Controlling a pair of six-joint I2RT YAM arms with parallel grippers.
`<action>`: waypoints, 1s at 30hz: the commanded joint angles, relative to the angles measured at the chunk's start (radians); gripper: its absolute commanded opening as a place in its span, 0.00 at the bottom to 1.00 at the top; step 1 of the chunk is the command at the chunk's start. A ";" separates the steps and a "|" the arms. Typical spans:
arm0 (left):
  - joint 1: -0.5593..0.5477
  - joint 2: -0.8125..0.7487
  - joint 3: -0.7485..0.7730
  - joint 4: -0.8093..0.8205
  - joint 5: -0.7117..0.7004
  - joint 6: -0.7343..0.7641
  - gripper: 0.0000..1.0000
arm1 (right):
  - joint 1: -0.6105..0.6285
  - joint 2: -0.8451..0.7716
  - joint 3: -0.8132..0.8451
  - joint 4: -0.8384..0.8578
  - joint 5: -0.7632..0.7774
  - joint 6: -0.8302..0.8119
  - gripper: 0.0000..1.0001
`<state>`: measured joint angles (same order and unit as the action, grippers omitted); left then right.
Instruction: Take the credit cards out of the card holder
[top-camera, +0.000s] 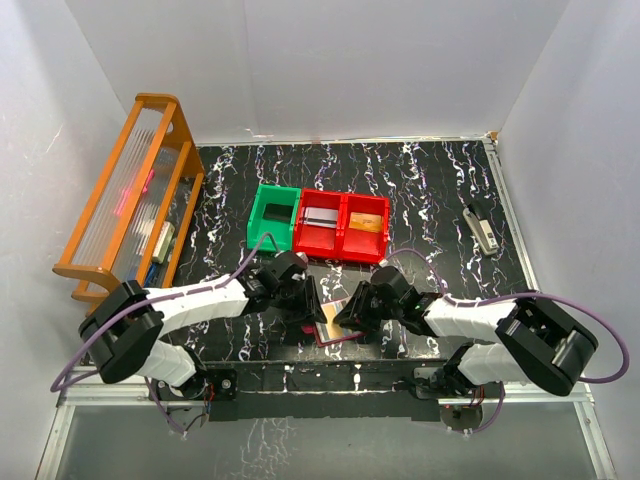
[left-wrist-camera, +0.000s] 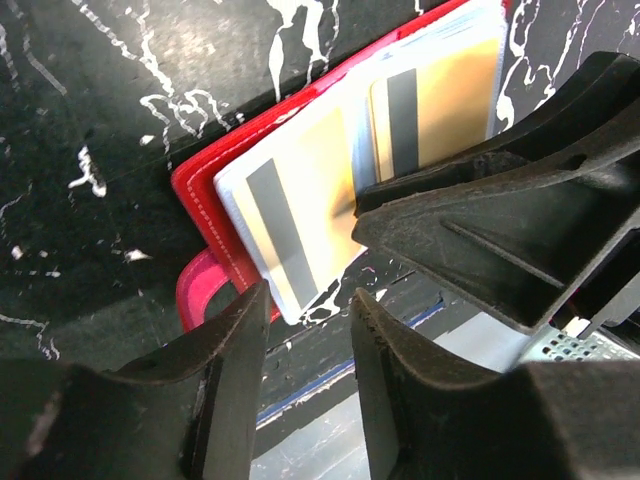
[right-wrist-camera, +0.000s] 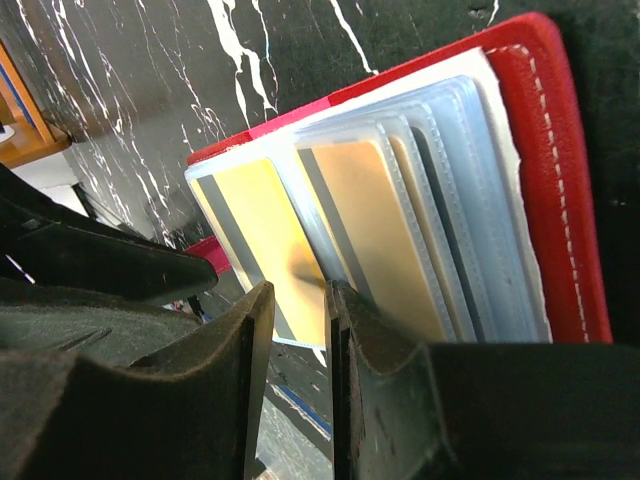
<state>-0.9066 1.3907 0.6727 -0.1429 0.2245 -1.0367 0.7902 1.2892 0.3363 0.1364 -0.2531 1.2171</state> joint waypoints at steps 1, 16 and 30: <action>-0.013 0.029 0.067 -0.029 -0.011 0.035 0.33 | 0.006 -0.008 -0.022 -0.041 0.023 0.005 0.26; -0.063 -0.053 -0.002 0.061 -0.017 -0.122 0.39 | 0.006 -0.075 -0.011 -0.060 0.046 0.032 0.27; -0.077 0.171 0.064 0.059 -0.096 -0.066 0.21 | 0.006 -0.087 0.092 -0.141 0.020 -0.049 0.28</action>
<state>-0.9775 1.4776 0.6434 -0.0586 0.1677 -1.1633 0.7910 1.2308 0.3511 0.0444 -0.2367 1.2221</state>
